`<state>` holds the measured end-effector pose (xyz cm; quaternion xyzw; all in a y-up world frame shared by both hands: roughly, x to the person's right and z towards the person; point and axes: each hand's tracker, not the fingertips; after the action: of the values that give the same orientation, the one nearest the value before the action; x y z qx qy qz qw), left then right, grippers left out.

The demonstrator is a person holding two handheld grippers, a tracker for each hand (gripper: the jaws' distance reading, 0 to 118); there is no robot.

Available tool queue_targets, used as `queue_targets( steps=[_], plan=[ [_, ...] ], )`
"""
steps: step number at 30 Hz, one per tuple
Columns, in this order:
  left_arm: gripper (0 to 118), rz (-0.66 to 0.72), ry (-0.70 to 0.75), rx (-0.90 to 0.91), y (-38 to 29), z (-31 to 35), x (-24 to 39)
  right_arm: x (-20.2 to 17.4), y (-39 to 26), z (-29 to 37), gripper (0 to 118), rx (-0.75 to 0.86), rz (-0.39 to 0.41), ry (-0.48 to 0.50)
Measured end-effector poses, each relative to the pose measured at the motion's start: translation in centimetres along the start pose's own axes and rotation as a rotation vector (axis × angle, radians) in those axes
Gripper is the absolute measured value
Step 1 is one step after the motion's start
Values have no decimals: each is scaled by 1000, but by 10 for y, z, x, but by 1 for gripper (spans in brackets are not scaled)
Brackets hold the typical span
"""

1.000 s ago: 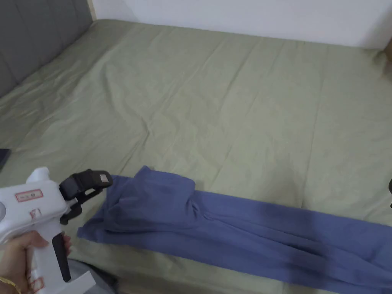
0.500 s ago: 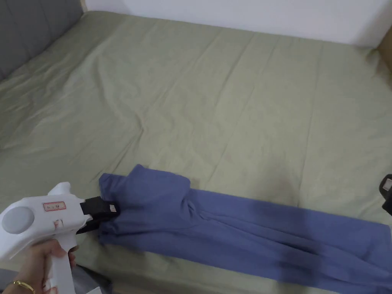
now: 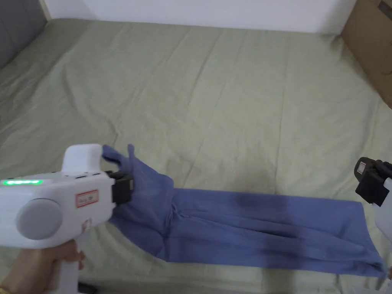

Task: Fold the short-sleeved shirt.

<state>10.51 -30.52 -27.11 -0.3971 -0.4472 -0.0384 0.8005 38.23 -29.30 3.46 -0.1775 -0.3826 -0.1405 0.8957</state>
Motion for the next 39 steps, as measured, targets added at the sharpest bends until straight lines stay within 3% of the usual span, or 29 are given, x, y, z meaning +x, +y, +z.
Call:
queue_targets(
  steps=[3,7,14,16,19,20,23,26,28,29,31,32,34,39],
  plan=[
    [10,-24,-112,-23,0,-23,37,6,-2,10,0,9,-11,1],
    [10,-60,-160,-112,-14,-80,85,18,-6,24,0,19,-16,-15],
    [12,-135,-77,-328,-67,-180,147,46,-14,44,0,22,-59,-88],
    [34,-150,-71,-346,-82,-189,152,54,-17,47,0,15,-84,-101],
    [96,-113,-199,-273,-84,-180,163,61,-20,49,0,10,-103,-121],
    [104,-97,-242,-318,-81,-181,166,62,-21,49,0,8,-104,-124],
    [104,-72,-258,-314,-64,-163,167,60,-20,50,0,6,-103,-122],
    [104,-31,-262,-140,-36,-134,154,57,-17,51,0,16,-87,-111],
    [101,-29,-204,-31,-20,-116,140,54,-15,50,0,17,-79,-100],
    [91,-33,-170,8,-14,-110,134,52,-15,49,0,18,-77,-94],
    [29,-85,-73,51,-9,-103,124,49,-14,47,0,20,-75,-82],
    [12,-122,-39,46,-12,-106,119,48,-14,46,0,19,-75,-76],
    [8,-138,9,-18,-21,-117,113,45,-15,43,0,17,-70,-67],
    [3,-170,-54,-202,-70,-146,127,43,-17,41,0,-6,-48,-54]
  ],
)
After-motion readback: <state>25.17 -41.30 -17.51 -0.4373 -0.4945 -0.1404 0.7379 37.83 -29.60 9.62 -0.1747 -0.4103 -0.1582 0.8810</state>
